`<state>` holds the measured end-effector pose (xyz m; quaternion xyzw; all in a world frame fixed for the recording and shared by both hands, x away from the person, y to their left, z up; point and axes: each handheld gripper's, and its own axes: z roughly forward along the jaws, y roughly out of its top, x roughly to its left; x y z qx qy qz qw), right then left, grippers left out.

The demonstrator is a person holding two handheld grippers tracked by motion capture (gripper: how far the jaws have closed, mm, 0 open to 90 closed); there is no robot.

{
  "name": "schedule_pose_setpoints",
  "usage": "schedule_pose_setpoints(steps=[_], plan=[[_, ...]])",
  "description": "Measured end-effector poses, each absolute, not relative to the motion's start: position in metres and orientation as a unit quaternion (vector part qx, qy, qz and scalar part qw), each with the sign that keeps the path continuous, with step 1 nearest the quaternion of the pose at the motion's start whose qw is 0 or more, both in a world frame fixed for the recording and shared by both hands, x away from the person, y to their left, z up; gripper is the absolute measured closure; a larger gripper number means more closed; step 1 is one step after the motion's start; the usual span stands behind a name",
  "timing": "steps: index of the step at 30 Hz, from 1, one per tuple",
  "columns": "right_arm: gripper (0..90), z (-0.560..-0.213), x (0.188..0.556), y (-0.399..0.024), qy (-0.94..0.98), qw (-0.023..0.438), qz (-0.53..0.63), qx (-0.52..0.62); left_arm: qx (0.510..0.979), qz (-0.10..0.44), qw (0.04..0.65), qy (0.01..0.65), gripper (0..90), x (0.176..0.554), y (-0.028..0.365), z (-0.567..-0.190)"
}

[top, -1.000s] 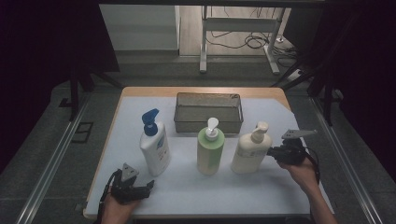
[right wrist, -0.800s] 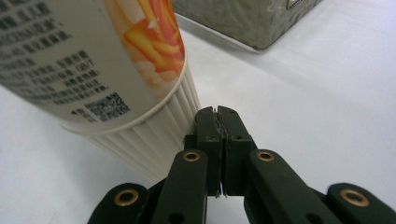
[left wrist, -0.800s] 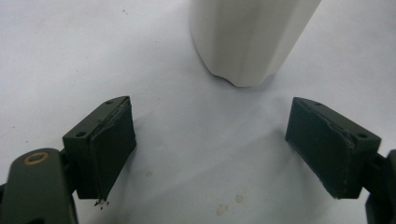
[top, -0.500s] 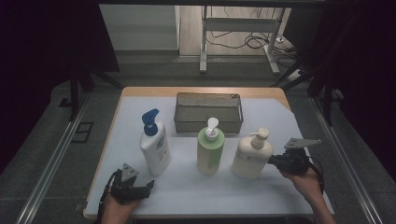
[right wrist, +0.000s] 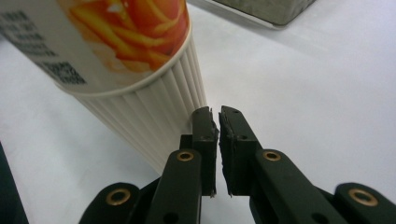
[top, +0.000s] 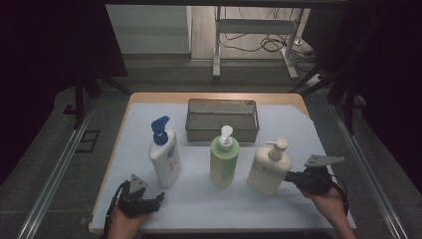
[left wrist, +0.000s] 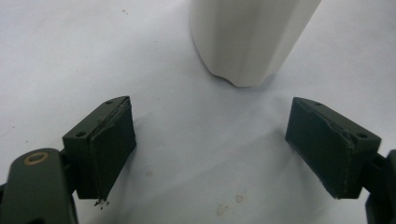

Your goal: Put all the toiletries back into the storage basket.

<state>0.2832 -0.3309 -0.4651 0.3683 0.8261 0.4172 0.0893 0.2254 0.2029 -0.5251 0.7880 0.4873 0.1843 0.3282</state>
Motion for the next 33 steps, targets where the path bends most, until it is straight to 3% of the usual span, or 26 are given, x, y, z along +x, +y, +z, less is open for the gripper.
schedule_pose_setpoints(steps=[24, 33], plan=[[83.8, -0.482, 0.262, -0.325, 0.834, 0.071, 0.411, 0.361, 0.789, 0.185, 0.328, 0.486, 15.3, 0.226, 0.203, -0.525], [74.2, -0.476, 0.25, -0.324, 0.84, 0.086, 0.399, 0.358, 0.789, 0.185, 0.328, 0.486, 15.3, 0.226, 0.203, -0.525]])
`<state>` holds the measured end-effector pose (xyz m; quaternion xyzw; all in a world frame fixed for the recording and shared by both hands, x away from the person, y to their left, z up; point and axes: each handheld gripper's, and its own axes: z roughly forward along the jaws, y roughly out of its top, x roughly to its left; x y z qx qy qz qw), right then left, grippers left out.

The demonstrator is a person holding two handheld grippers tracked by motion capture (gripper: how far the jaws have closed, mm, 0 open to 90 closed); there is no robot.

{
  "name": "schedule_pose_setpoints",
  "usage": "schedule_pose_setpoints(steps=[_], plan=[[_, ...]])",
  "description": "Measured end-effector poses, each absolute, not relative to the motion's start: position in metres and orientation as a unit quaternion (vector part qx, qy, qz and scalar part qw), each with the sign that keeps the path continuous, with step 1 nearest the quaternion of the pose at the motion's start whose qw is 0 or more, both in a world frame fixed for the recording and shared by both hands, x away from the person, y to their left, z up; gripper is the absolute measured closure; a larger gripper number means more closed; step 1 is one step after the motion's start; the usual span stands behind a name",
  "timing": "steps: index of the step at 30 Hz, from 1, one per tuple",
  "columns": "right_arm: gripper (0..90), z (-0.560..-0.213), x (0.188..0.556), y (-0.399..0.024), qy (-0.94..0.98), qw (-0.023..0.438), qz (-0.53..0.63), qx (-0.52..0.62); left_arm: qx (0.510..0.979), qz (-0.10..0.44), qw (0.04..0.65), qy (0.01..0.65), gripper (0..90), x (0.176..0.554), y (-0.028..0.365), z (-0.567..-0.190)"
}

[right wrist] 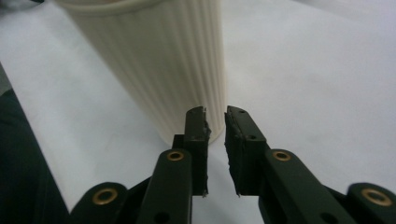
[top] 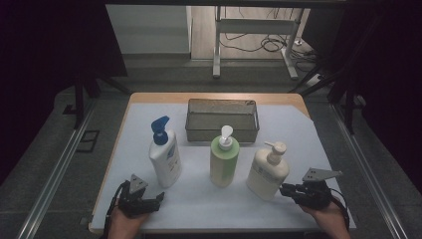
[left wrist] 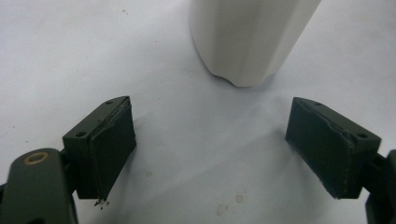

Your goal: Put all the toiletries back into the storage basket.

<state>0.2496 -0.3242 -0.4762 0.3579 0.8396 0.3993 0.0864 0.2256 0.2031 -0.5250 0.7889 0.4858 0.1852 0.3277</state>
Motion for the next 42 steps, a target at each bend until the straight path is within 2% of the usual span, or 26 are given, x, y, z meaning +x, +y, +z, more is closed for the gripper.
schedule_pose_setpoints(steps=[15, 32, 42], plan=[[48.1, -0.447, 0.232, -0.316, 0.836, 0.104, 0.407, 0.354, 0.789, 0.185, 0.328, 0.486, 15.3, 0.226, 0.203, -0.525], [31.0, -0.417, 0.239, -0.296, 0.833, 0.123, 0.413, 0.348, 0.789, 0.185, 0.328, 0.486, 15.3, 0.226, 0.203, -0.525], [27.1, -0.41, 0.249, -0.283, 0.831, 0.132, 0.414, 0.348, 0.789, 0.185, 0.328, 0.486, 15.3, 0.226, 0.203, -0.525]])
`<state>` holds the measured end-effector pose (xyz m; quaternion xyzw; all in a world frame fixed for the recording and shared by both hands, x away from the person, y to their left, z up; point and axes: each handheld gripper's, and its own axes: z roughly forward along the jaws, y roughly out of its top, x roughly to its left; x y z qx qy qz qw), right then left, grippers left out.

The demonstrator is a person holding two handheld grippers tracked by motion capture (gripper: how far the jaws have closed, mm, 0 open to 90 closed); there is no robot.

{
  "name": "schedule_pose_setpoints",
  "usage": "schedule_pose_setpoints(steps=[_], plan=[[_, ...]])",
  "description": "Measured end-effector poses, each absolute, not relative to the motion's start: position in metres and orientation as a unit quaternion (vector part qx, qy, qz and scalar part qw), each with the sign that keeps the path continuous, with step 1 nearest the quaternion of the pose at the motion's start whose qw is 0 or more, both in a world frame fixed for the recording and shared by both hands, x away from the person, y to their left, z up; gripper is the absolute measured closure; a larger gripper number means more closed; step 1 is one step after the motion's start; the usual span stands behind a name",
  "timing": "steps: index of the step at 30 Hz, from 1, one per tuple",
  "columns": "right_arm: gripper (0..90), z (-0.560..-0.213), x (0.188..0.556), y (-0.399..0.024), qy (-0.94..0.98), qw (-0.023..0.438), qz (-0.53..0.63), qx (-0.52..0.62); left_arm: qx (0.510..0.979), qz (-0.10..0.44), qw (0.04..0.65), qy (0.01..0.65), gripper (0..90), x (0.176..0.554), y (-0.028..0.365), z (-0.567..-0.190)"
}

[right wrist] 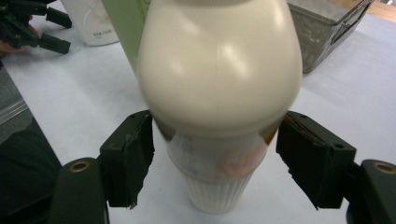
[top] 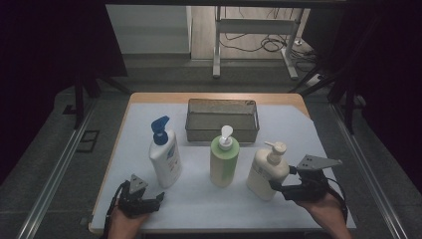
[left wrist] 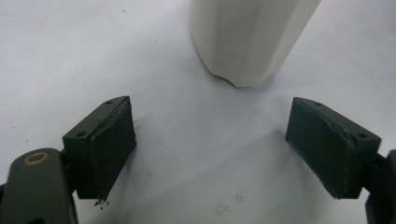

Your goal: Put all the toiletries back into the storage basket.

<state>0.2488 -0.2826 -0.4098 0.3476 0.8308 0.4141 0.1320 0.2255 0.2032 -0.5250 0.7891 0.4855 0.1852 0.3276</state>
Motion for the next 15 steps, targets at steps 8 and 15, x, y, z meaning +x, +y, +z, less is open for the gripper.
schedule_pose_setpoints(steps=[8, 15], plan=[[25.9, -0.407, 0.257, -0.273, 0.83, 0.138, 0.413, 0.349, 0.789, 0.185, 0.328, 0.486, 15.3, 0.226, 0.203, -0.525], [26.3, -0.407, 0.261, -0.263, 0.831, 0.142, 0.409, 0.35, 0.788, 0.185, 0.329, 0.486, 15.3, 0.226, 0.203, -0.525]])
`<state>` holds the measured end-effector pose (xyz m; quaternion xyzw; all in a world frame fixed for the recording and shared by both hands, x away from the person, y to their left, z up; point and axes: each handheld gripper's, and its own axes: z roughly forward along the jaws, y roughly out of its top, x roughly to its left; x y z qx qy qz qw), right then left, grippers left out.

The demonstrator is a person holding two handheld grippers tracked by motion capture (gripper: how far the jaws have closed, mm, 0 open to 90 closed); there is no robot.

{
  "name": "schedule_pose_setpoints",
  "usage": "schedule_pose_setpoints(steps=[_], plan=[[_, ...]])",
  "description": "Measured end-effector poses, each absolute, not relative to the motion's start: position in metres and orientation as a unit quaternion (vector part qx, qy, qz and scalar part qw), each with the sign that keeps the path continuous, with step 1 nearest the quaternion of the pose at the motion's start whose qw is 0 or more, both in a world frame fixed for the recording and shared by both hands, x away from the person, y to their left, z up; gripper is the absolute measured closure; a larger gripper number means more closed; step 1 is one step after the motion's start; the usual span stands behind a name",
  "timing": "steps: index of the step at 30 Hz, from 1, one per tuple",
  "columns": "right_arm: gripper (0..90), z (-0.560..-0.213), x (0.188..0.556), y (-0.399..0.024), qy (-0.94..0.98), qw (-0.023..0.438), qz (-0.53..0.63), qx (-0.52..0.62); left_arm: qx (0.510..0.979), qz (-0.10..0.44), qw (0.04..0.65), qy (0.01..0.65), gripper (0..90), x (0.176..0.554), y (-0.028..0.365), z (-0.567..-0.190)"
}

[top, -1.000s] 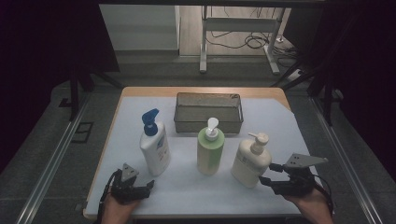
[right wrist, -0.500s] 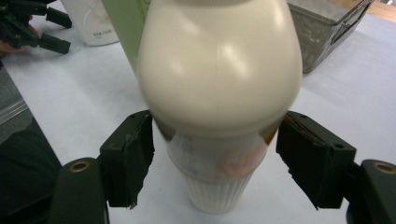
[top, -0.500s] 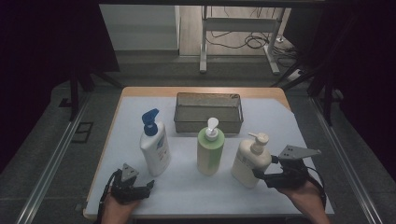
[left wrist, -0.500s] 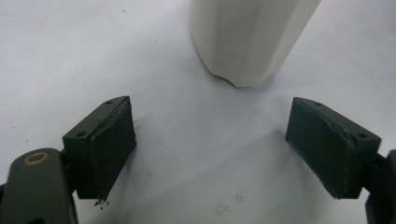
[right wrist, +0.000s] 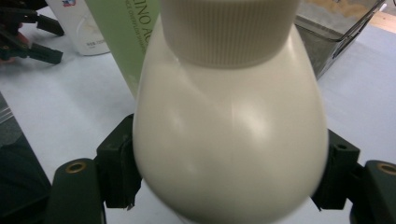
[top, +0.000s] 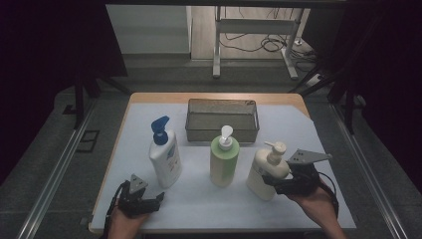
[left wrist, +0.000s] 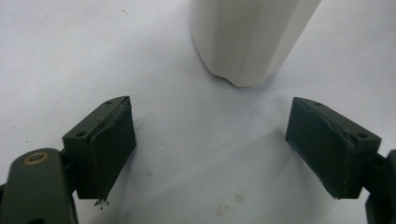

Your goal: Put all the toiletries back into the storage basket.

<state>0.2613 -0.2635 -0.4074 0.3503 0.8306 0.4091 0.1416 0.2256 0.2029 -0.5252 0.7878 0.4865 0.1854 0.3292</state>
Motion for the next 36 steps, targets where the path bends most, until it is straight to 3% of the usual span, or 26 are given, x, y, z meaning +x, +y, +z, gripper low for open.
schedule_pose_setpoints(steps=[13, 36], plan=[[34.7, -0.408, 0.262, -0.258, 0.833, 0.161, 0.396, 0.351, 0.788, 0.185, 0.329, 0.486, 15.2, 0.226, 0.203, -0.525], [35.9, -0.389, 0.27, -0.258, 0.838, 0.165, 0.382, 0.353, 0.788, 0.185, 0.329, 0.486, 15.2, 0.226, 0.203, -0.525]])
